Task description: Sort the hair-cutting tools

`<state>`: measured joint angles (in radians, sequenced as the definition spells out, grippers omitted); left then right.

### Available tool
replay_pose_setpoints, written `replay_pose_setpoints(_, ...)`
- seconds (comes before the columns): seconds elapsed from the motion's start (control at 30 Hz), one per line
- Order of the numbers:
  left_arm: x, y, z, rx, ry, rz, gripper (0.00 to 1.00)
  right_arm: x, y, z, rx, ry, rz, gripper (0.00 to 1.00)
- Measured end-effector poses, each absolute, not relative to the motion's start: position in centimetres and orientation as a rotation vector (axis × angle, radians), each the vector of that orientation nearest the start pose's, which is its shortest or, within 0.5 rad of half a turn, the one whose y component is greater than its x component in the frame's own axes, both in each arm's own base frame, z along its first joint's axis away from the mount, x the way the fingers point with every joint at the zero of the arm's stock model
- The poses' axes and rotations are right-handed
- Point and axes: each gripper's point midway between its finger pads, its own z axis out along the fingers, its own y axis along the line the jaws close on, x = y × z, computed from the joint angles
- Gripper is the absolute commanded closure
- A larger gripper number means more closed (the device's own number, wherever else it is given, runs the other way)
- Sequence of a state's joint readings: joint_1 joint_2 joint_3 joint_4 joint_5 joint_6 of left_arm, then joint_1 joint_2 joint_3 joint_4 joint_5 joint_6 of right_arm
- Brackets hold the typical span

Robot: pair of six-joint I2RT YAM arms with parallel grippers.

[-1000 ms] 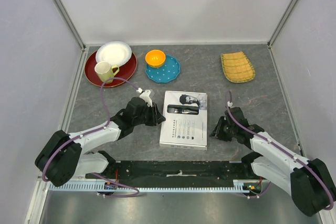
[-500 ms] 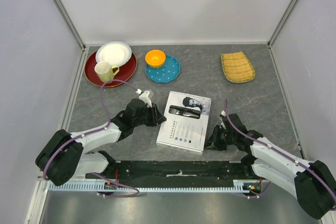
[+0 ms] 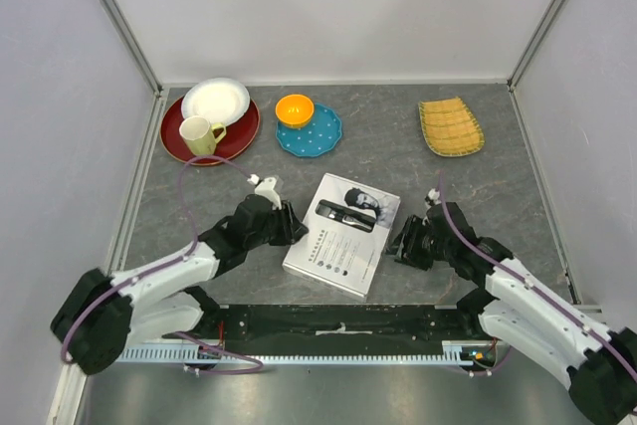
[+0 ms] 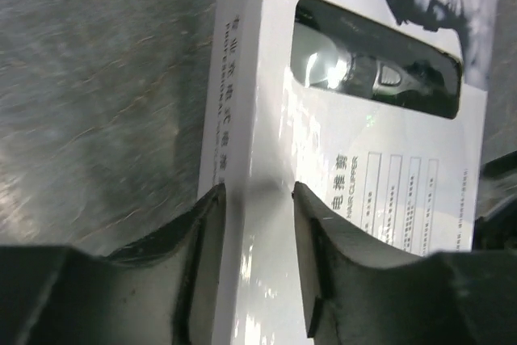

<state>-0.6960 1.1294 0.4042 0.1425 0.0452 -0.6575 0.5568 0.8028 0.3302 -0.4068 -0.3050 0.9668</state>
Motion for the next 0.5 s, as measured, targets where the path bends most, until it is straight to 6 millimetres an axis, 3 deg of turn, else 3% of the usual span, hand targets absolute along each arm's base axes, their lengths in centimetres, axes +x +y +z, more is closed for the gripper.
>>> replay_pose_setpoints(0.1, 21.5, -20.9, 8.1, 0.045, 2.288, -0.699, 0.31, 16.6, 17.5, 9.9, 0.37, 2.483, 0.87, 0.23)
replay_pose_setpoints(0.13, 21.4, -20.1, 8.9, 0.034, 2.277, -0.665, 0.19, 17.5, 17.1, 11.7, 0.364, 2.418, 0.849, 0.2)
replay_pose_setpoints(0.23, 21.5, -18.3, 12.5, -0.002, 2.211, -0.609, 0.14, 18.8, 15.5, 15.8, 0.349, 2.278, 0.781, 0.02)
replay_pose_setpoints(0.37, 21.1, -16.7, 18.3, -0.052, 2.091, -0.624, 0.09, 19.1, 13.7, 19.9, 0.321, 2.161, 0.717, 0.02)
replay_pose_setpoints(0.5, 20.0, -15.7, 22.5, -0.07, 2.027, -0.672, 0.08, 19.0, 12.5, 25.4, 0.286, 2.024, 0.716, 0.02)
